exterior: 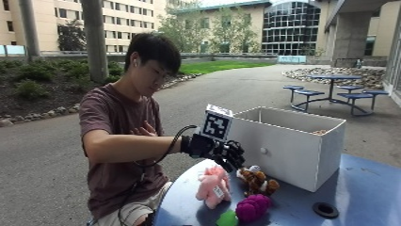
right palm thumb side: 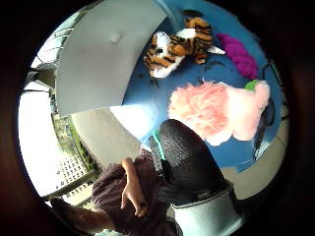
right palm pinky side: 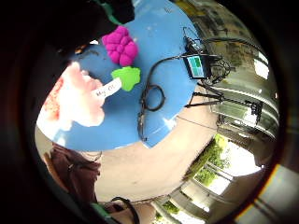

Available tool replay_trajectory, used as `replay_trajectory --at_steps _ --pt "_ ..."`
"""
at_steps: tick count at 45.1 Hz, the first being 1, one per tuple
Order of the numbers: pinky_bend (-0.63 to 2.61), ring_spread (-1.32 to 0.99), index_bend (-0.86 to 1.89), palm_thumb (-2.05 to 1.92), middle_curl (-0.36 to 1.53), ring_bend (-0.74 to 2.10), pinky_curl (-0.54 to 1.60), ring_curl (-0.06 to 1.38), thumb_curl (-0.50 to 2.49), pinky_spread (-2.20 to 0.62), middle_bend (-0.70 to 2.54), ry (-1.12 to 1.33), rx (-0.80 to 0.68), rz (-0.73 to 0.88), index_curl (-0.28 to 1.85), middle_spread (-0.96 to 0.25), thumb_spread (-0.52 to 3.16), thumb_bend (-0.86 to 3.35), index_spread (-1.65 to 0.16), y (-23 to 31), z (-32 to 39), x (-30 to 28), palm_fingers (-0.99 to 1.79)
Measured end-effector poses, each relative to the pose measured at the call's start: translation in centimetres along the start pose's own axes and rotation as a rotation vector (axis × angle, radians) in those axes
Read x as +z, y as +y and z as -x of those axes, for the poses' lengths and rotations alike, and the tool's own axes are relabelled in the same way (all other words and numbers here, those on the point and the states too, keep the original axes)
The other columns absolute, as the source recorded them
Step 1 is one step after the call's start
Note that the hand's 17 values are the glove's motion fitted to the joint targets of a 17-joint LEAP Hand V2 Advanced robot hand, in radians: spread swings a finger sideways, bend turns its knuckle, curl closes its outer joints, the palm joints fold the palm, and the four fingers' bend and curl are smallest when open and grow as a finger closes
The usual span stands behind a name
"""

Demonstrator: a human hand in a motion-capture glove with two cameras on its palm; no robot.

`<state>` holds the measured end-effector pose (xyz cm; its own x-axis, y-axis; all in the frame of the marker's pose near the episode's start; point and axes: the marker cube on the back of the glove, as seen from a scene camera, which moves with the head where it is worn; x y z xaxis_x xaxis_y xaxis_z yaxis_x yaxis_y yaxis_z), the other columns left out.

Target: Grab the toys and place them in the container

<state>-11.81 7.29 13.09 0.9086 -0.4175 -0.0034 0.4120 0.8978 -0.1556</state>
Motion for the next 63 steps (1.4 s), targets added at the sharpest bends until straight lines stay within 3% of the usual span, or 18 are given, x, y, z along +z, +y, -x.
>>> replay_trajectory --at_steps 10,19,29,31,38,42,52,63 --pt "0.87 -0.06 0.06 0.0 0.37 0.54 0.35 0.28 0.28 0.01 0.19 -0.031 -0.064 0.041 0.14 -0.04 1.29 -0.01 -0.19 -0.4 1.0 4.8 -0.13" --pt "0.89 -0.09 0.08 0.2 0.39 0.71 0.36 0.33 0.33 0.0 0.23 0.15 -0.065 0.039 0.13 -0.08 1.32 0.08 -0.19 -1.4 1.5 9.1 0.01" --pt "0.67 -0.28 0.36 0.64 0.49 0.9 0.26 0.34 0.45 -0.17 0.58 0.084 -0.11 -0.133 0.21 -0.25 1.37 0.31 -0.23 -2.7 1.5 11.1 0.85" --pt "0.6 -0.3 0.4 0.72 0.56 0.91 0.24 0.35 0.47 -0.24 0.81 0.042 -0.129 -0.179 0.23 -0.26 1.38 0.35 -0.21 -3.0 1.7 11.4 1.14" --pt "0.57 -0.33 0.56 0.85 0.61 0.99 0.29 0.43 0.57 -0.35 0.94 -0.029 -0.174 -0.263 0.34 -0.26 1.17 0.36 -0.18 -3.9 2.3 11.4 1.25" --pt "0.61 -0.31 0.77 0.96 0.62 1.12 0.33 0.48 0.62 -0.38 0.98 -0.051 -0.181 -0.257 0.41 -0.22 1.17 0.44 -0.16 -4.7 2.9 10.8 1.49" --pt "0.78 -0.28 0.97 0.92 0.67 1.29 0.42 0.54 0.75 -0.41 1.13 -0.135 -0.163 -0.143 0.52 -0.14 0.96 0.4 -0.09 -5.3 3.2 7.1 1.34" --pt "0.88 -0.32 0.94 0.59 0.72 1.28 0.48 0.57 0.8 -0.38 1.23 -0.118 -0.171 -0.231 0.6 -0.15 0.65 0.13 -0.2 -4.7 4.6 -7.0 1.01"
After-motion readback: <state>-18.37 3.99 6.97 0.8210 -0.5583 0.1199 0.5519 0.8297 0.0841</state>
